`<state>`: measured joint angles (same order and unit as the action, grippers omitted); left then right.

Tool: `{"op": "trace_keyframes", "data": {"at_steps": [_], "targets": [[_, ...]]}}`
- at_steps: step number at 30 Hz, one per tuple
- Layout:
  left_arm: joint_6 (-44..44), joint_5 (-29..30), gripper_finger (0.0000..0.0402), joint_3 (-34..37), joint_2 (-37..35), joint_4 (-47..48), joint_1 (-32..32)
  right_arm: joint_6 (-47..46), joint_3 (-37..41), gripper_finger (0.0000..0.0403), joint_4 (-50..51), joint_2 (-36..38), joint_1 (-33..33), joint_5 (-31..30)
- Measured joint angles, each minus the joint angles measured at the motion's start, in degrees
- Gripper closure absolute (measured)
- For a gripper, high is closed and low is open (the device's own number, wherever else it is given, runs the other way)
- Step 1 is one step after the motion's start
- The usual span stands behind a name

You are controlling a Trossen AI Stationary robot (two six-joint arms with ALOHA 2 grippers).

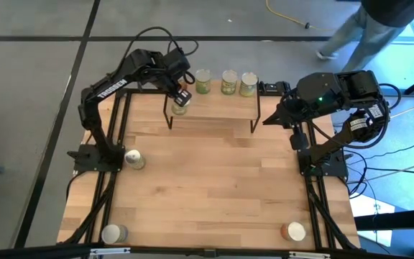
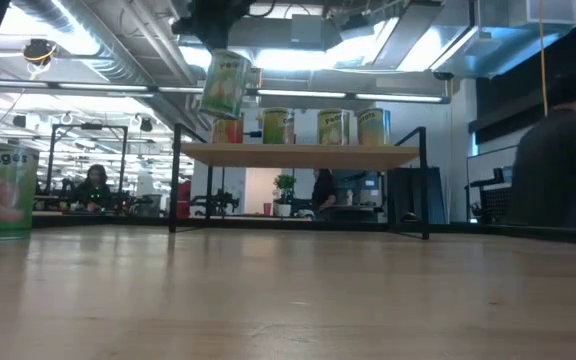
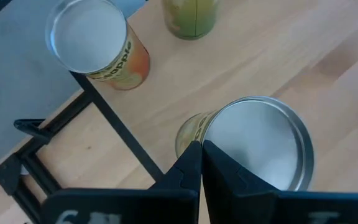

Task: Pick and place cans onto a shelf
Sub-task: Put the canned pears on the shelf

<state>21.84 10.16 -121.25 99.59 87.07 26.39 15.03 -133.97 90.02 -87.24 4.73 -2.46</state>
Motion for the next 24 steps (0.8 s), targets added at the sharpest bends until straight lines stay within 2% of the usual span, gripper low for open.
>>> {"op": "trace_keyframes", "data": {"at_steps": [14, 21, 24], "targets": [[-3.5, -0.6, 0.0401, 9.3, 0.0, -7.0, 5.2, 0.0, 0.0, 0.0402, 0.0, 0.0, 0.0, 0.0], [-5.2, -1.7, 0.0401, 10.9, 0.0, -7.2, 5.5, 0.0, 0.0, 0.0402, 0.0, 0.0, 0.0, 0.0], [-5.6, -0.2, 0.04, 10.9, 0.0, -7.1, 5.5, 0.0, 0.0, 0.0402, 0.0, 0.0, 0.0, 0.0]]}}
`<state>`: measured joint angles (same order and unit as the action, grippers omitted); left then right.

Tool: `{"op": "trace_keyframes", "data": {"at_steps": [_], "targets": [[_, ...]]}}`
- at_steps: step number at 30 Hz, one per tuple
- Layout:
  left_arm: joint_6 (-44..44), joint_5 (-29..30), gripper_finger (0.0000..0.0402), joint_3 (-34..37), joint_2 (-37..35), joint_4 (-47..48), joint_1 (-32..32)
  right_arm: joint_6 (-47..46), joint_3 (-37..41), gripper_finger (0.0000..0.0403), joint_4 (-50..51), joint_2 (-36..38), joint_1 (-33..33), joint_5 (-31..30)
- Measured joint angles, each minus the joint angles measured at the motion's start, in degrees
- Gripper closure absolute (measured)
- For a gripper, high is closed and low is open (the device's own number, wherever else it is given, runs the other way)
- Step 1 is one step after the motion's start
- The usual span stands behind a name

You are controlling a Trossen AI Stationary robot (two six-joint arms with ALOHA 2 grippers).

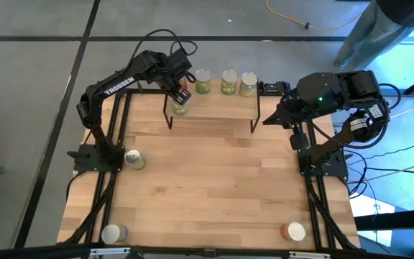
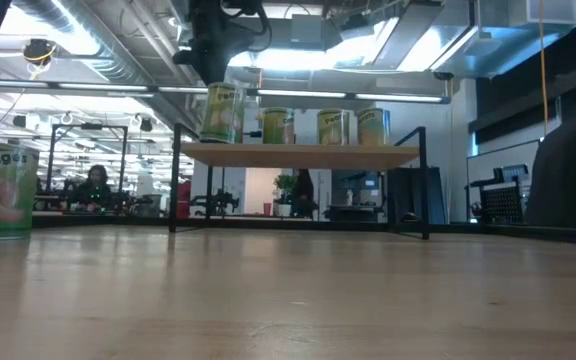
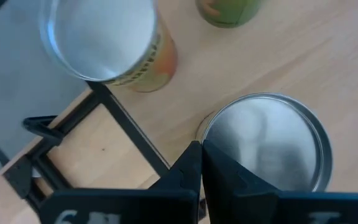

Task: Pick and place cans onto a shelf
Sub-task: Put the canned pears on the shelf

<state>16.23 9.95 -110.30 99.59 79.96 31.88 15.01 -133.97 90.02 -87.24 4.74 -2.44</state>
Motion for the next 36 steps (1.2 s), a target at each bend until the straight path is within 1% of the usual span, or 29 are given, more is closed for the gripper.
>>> {"op": "trace_keyframes", "data": {"at_steps": [4, 12, 18, 21, 26, 28, 32, 33, 34, 36], "targets": [[-0.4, 1.9, 0.0389, 0.0, 0.0, 0.4, 0.0, 0.0, 0.0, 0.0402, 0.0, 0.0, 0.0, 0.0], [-0.4, 2.1, 0.0366, 0.0, 0.0, 0.3, 0.0, 0.0, 0.0, 0.0402, 0.0, 0.0, 0.0, -0.9], [0.0, 2.0, 0.0364, 0.0, 0.0, 1.4, 0.0, 0.0, 0.0, 0.0402, -0.1, 0.0, 0.0, -1.0], [1.1, -1.2, 0.0365, 0.0, -0.2, 2.3, 0.0, 0.0, 0.0, 0.0402, -0.1, 0.0, 0.0, -1.0], [0.6, -10.3, 0.0363, 0.0, -3.5, 2.7, -0.4, 0.0, 0.0, 0.0402, -0.1, 0.0, 0.0, -1.0], [-0.9, -10.4, 0.0363, 0.0, -5.2, 3.0, -1.3, 0.0, 0.0, 0.0402, -0.1, 0.0, 0.0, -1.0], [-1.8, -5.4, 0.0366, 0.0, -10.0, 3.2, -2.6, 0.0, 0.0, 0.0402, -0.1, 0.0, 0.0, -1.0], [-1.8, -5.2, 0.0366, -0.1, -11.0, 3.1, -2.7, 0.0, 0.0, 0.0402, -0.1, 0.0, 0.0, -1.0], [-1.8, -6.2, 0.0366, -0.1, -11.9, 3.0, -2.8, -0.1, 0.0, 0.0402, -0.2, 0.0, 0.0, -1.0], [-1.5, -10.1, 0.0366, -0.1, -13.5, 2.7, -3.9, -1.2, 0.0, 0.0402, -0.4, 0.0, 0.0, -1.0]]}}
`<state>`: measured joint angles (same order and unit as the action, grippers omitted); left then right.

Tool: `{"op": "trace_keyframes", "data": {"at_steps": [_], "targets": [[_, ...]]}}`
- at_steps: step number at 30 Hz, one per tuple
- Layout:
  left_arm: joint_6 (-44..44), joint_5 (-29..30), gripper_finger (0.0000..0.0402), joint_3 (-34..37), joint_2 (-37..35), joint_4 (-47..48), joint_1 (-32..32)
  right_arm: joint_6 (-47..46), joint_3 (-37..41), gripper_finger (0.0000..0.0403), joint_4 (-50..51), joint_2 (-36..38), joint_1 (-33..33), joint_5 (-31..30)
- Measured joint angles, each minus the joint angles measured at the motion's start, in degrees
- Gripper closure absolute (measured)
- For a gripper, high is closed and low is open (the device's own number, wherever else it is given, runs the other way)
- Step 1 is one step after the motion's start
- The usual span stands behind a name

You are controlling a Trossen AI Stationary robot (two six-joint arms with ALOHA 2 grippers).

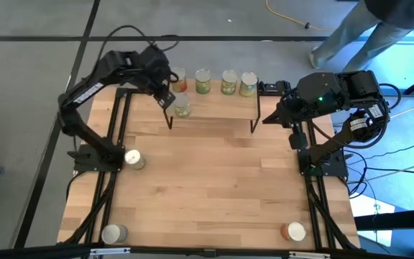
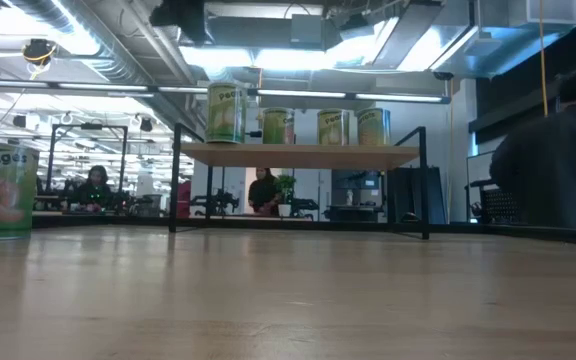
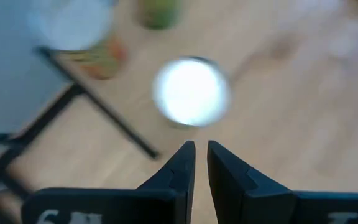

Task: Pick and place cans onto a shelf
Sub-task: Put the canned pears on the shelf

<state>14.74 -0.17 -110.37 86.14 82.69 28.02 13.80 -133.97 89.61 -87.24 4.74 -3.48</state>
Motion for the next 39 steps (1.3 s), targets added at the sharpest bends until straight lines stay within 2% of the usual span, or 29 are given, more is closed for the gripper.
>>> {"op": "trace_keyframes", "data": {"at_steps": [3, 9, 15, 18, 26, 39], "targets": [[0.6, -2.4, 0.0368, 0.0, -1.0, 0.0, -4.8, -1.4, 0.0, 0.0402, -0.3, 0.0, 0.0, -0.2], [1.7, 4.8, 0.0398, 0.0, 1.8, 0.1, -15.3, -1.5, 0.0, 0.0402, -0.2, 0.0, 0.0, -1.6], [4.1, 15.7, 0.04, 0.0, 7.6, -0.4, -20.1, -1.5, 0.0, 0.0402, -0.2, 0.0, 0.0, -2.3], [4.1, 18.0, 0.0401, 0.0, 10.4, -0.5, -20.0, -1.4, 0.0, 0.0402, -0.2, 0.0, 0.0, -2.9], [1.3, 18.1, 0.0401, 0.0, 15.6, -1.4, -16.4, -1.3, 0.0, 0.0402, -0.2, 0.0, 0.0, -3.0], [-0.3, 18.9, 0.0401, 0.0, 16.7, -2.3, -11.3, -1.1, 0.0, 0.0402, -0.2, 0.0, 0.0, -3.0]]}}
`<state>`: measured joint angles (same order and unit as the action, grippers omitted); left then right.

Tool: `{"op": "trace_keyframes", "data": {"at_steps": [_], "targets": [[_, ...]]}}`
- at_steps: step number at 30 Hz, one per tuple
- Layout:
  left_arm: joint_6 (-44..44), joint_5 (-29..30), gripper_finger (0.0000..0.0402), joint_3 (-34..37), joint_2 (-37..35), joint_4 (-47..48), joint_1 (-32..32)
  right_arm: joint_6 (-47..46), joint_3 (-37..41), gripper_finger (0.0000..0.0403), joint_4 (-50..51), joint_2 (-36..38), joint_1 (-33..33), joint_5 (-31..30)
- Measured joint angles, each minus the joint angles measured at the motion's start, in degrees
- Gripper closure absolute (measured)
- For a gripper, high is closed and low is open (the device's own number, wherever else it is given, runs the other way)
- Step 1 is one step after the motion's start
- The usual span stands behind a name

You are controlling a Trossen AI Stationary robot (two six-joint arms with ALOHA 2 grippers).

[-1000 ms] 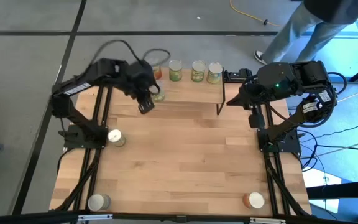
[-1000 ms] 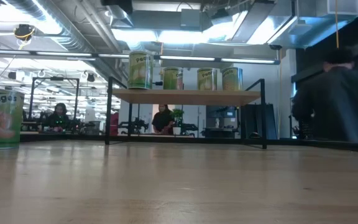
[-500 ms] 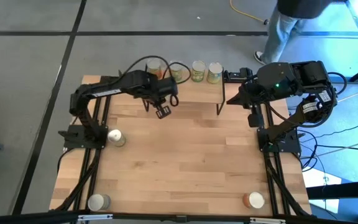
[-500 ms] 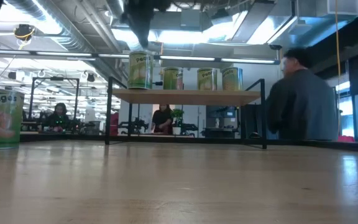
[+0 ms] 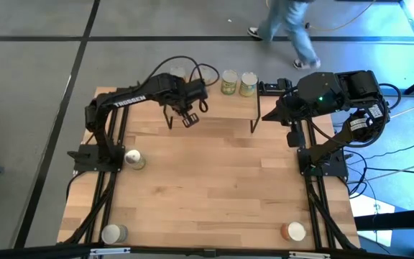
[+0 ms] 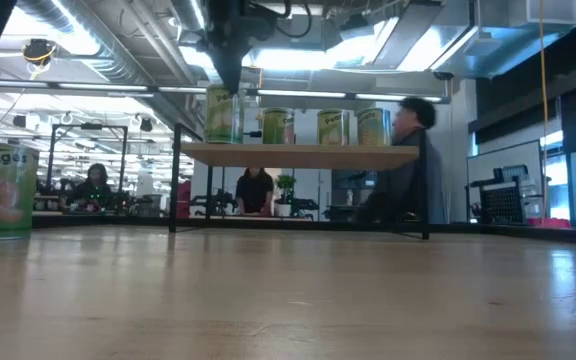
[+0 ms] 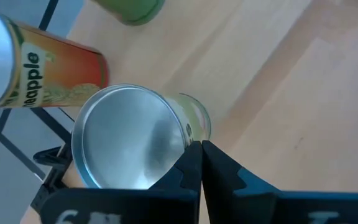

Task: Pick and place cans onto a shelf
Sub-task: Put the canned pears on the shelf, then put the canned oranges on the shelf

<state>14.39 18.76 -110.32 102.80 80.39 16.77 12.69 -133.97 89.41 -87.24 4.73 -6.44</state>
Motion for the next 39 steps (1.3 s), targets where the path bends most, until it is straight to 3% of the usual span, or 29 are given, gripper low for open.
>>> {"op": "trace_keyframes", "data": {"at_steps": [7, 14, 19, 23, 28, 34, 39], "targets": [[-1.1, -0.3, 0.0401, 0.0, 0.0, 0.0, 1.2, 0.0, 0.0, 0.0402, 0.0, 0.0, 0.0, 0.0], [0.6, -7.1, 0.0401, 0.0, -4.3, 1.2, -1.9, 0.0, 0.0, 0.0402, 0.0, 0.0, 0.0, 0.0], [6.7, -11.1, 0.0401, 0.0, -9.4, 10.3, -4.0, -0.2, 0.0, 0.0402, 0.5, 0.0, 0.0, 0.1], [6.8, -18.6, 0.0401, 1.0, -13.0, 9.8, -6.4, 1.5, 0.3, 0.0402, 0.8, 0.0, 0.0, 2.3], [10.8, -23.2, 0.0401, 3.0, -15.5, 9.7, -9.5, 1.1, 0.4, 0.0402, 0.7, 0.0, 0.0, 3.1], [21.7, -24.8, 0.0401, 15.8, -22.0, 9.4, -14.5, 1.1, 0.4, 0.0402, 0.7, 0.0, 0.0, 3.1], [37.5, -24.0, 0.0401, 28.7, -30.6, 9.6, -17.0, 1.1, 0.4, 0.0402, 0.6, 0.0, 0.0, 3.1]]}}
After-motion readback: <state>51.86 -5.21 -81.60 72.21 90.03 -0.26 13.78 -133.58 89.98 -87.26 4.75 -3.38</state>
